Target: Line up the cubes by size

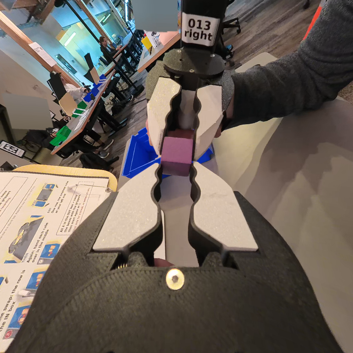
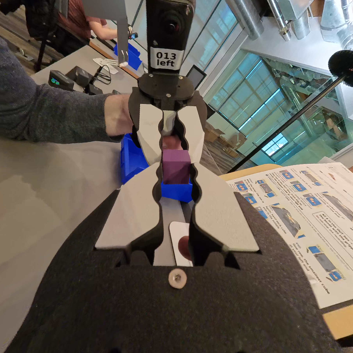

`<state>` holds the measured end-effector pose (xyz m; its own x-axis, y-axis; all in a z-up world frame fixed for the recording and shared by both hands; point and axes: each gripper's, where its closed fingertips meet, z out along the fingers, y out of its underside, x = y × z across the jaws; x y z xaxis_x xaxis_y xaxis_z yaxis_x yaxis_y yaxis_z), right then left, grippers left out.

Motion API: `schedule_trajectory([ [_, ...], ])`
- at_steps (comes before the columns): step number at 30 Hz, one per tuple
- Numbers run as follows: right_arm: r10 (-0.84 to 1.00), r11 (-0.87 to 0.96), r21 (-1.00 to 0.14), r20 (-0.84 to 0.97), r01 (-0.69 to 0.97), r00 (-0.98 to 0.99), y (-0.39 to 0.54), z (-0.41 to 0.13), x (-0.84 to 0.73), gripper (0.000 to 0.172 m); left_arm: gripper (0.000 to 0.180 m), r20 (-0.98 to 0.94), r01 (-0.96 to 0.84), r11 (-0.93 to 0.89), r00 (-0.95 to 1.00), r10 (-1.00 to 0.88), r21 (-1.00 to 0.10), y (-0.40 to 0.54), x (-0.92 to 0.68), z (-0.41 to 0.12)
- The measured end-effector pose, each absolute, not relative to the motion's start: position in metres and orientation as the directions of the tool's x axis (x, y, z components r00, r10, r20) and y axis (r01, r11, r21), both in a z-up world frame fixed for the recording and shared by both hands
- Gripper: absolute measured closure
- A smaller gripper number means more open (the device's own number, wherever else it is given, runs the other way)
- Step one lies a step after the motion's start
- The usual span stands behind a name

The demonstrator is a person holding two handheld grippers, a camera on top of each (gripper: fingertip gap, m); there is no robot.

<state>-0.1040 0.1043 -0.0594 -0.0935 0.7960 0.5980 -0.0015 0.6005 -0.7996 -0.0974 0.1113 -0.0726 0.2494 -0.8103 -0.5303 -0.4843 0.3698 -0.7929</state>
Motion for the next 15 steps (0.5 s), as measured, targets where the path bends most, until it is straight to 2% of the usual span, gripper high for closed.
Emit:
schedule_trajectory([
  [10, 0.779, 0.623, -0.782, 0.619, 0.012, -0.1, 0.101, -0.058, -0.102, 0.145, 0.153, -0.526, -0.487, 0.363, 0.25, -0.813, -0.794, 0.109, -0.096, -0.072],
  [15, 0.783, 0.62, -0.785, 0.619, -0.012, -0.065, 0.106, -0.042, -0.09, 0.145, 0.146, -0.537, -0.509, 0.346, 0.294, -0.791, -0.788, 0.117, -0.102, -0.069],
])
